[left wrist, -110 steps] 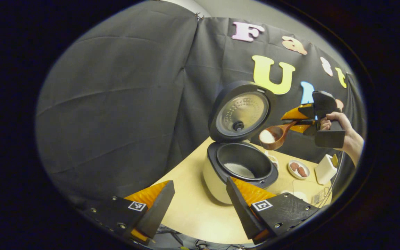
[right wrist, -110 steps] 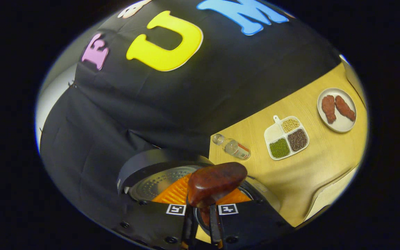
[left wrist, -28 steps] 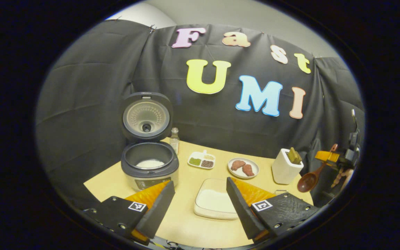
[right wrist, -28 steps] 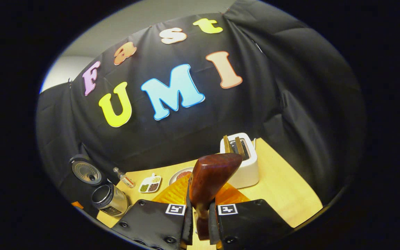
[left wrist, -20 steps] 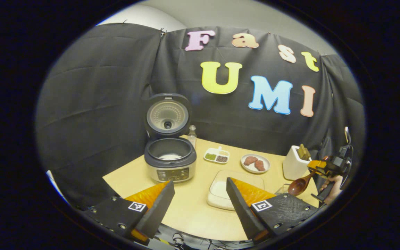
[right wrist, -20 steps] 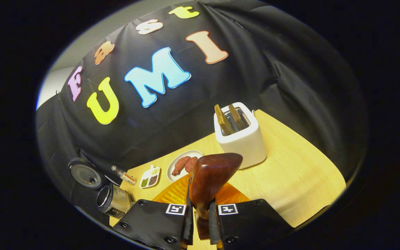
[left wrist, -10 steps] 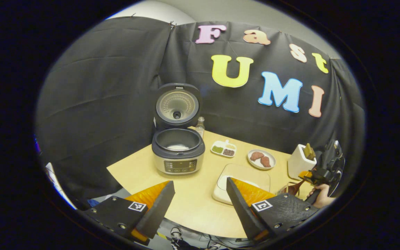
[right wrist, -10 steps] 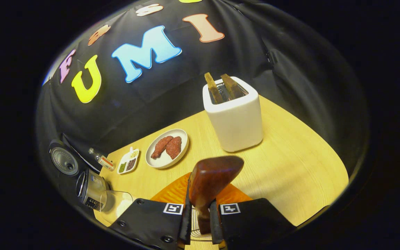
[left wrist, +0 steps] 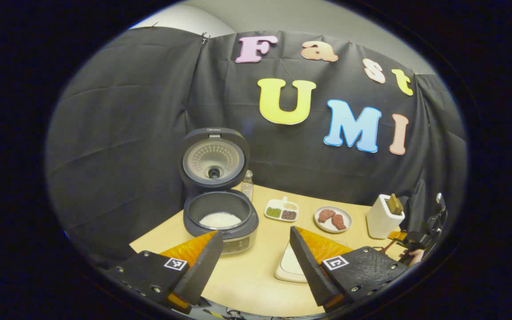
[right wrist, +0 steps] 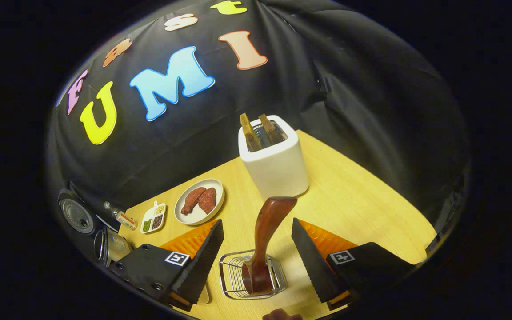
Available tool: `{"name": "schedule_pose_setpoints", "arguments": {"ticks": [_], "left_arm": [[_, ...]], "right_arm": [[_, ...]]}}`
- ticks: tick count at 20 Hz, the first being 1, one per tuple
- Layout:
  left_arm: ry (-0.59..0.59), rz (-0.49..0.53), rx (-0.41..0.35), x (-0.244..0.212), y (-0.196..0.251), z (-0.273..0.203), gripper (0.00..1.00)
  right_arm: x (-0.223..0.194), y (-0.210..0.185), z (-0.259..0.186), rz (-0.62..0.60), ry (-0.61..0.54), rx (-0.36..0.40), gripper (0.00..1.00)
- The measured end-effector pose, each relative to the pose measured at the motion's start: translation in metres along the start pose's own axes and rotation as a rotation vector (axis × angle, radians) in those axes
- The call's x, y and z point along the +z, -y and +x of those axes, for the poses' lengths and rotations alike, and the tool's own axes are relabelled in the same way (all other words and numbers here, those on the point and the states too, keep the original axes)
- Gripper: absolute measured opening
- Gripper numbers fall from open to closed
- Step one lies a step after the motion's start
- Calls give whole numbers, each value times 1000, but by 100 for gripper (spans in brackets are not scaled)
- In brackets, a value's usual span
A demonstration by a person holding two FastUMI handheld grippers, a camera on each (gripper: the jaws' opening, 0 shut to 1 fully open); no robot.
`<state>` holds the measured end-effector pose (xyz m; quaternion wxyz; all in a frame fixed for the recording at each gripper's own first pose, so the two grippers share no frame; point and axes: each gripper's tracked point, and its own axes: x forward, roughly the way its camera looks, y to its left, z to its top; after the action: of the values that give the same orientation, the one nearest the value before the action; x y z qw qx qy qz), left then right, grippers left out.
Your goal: Close the left gripper, press the button to open the rice cooker; take a wooden spoon from the chopstick holder with the right hand, scoop a spoonful of rice and pour it into the rice cooker, then put the wooden spoon back into the chopstick holder.
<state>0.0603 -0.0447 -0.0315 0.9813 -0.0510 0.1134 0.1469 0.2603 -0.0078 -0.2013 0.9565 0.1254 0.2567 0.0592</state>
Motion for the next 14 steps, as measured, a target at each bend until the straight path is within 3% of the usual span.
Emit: {"name": "schedule_pose_setpoints", "arguments": {"ticks": [6, 10, 14], "left_arm": [[79, 49, 4, 75, -43, 56, 93], [156, 70, 7, 126, -79, 98, 94], [188, 65, 13, 160, -115, 147, 93]], "right_arm": [[34, 9, -60, -145, 153, -96, 98], [50, -27, -100, -307, 274, -100, 98], [53, -73, -138, -374, 348, -100, 98]]}}
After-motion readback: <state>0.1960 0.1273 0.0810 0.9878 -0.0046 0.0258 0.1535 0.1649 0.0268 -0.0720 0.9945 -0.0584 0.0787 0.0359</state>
